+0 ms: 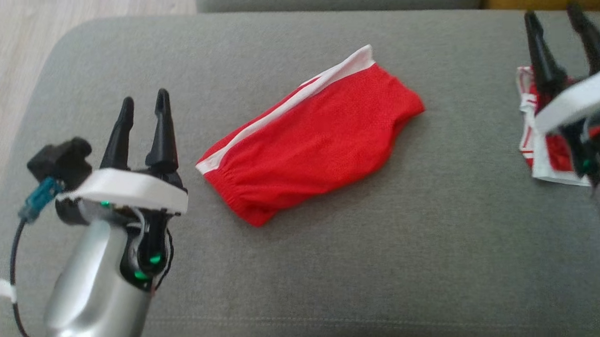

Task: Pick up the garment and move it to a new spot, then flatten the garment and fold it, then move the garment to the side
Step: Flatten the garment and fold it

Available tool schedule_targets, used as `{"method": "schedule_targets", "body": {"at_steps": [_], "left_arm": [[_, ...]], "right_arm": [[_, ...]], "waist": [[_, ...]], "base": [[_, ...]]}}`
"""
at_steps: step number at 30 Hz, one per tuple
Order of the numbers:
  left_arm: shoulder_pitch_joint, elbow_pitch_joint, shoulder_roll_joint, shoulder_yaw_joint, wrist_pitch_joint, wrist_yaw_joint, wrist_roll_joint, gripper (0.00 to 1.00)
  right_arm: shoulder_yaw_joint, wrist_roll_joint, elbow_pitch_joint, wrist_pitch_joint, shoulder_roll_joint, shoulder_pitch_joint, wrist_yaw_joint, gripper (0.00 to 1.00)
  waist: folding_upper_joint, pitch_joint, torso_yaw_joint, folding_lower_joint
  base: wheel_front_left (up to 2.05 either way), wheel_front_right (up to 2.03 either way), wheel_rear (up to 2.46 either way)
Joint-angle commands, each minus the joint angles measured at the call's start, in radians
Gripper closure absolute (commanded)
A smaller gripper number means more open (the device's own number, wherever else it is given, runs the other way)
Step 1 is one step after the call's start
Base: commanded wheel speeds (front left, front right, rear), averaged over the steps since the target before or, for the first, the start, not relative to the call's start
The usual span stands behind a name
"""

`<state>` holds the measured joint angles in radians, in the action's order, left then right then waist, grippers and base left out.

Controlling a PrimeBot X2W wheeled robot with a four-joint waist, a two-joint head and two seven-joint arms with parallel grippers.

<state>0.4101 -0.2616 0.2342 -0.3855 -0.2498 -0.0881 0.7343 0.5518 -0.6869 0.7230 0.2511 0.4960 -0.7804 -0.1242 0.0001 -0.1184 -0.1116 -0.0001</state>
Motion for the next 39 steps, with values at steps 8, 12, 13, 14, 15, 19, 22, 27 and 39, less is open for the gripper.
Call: {"method": "schedule_targets", "body": {"at_steps": [8, 12, 13, 14, 15, 19, 22, 27, 39], "left_arm": [[-0.124, 0.077, -0.084, 0.161, -0.012, 0.048, -0.165, 0.0], [-0.199, 0.09, -0.124, 0.195, -0.012, 0.088, -0.263, 0.0], [-0.221, 0.087, -0.138, 0.205, -0.012, 0.098, -0.268, 0.0], [-0.242, 0.083, -0.151, 0.214, -0.012, 0.114, -0.263, 0.0], [-0.258, 0.082, -0.161, 0.224, -0.012, 0.128, -0.258, 0.0], [-0.284, 0.085, -0.175, 0.248, -0.012, 0.147, -0.295, 0.0], [-0.295, 0.085, -0.181, 0.278, -0.012, 0.155, -0.305, 0.0], [-0.284, 0.084, -0.183, 0.28, -0.012, 0.166, -0.305, 0.0], [-0.213, 0.089, -0.184, 0.214, -0.012, 0.173, -0.29, 0.0]], "right_arm": [[-0.271, 0.298, -0.261, 0.011, -0.127, 0.337, -0.007, 0.0], [-0.356, 0.376, -0.328, 0.011, -0.196, 0.45, -0.007, 0.0], [-0.374, 0.391, -0.338, 0.009, -0.213, 0.475, -0.007, 0.0], [-0.393, 0.403, -0.346, 0.004, -0.231, 0.498, -0.007, 0.0], [-0.411, 0.416, -0.357, 0.002, -0.247, 0.519, -0.007, 0.0], [-0.454, 0.446, -0.392, -0.004, -0.289, 0.565, -0.007, 0.0], [-0.473, 0.475, -0.42, -0.02, -0.309, 0.587, -0.007, 0.0], [-0.481, 0.47, -0.46, -0.084, -0.337, 0.571, -0.007, 0.0], [-0.499, 0.079, -0.314, -0.407, -0.441, 0.371, -0.007, 0.0]], "waist": [[-0.0001, 0.064, 0.075, 0.0001], [-0.0001, 0.087, 0.094, 0.0001], [-0.0001, 0.091, 0.098, 0.0001], [-0.0001, 0.092, 0.101, 0.0001], [-0.0001, 0.092, 0.103, 0.0001], [-0.0001, 0.087, 0.108, 0.0001], [-0.0001, 0.084, 0.113, 0.0001], [-0.0001, 0.069, 0.106, 0.0001], [-0.0001, -0.061, -0.014, 0.0001]], "base": [[0.0, 0.0, 0.0], [0.0, 0.0, 0.0], [0.0, 0.0, 0.0], [0.0, 0.0, 0.0], [0.0, 0.0, 0.0], [0.0, 0.0, 0.0], [0.0, 0.0, 0.0], [0.0, 0.0, 0.0], [0.0, 0.0, 0.0]]}}
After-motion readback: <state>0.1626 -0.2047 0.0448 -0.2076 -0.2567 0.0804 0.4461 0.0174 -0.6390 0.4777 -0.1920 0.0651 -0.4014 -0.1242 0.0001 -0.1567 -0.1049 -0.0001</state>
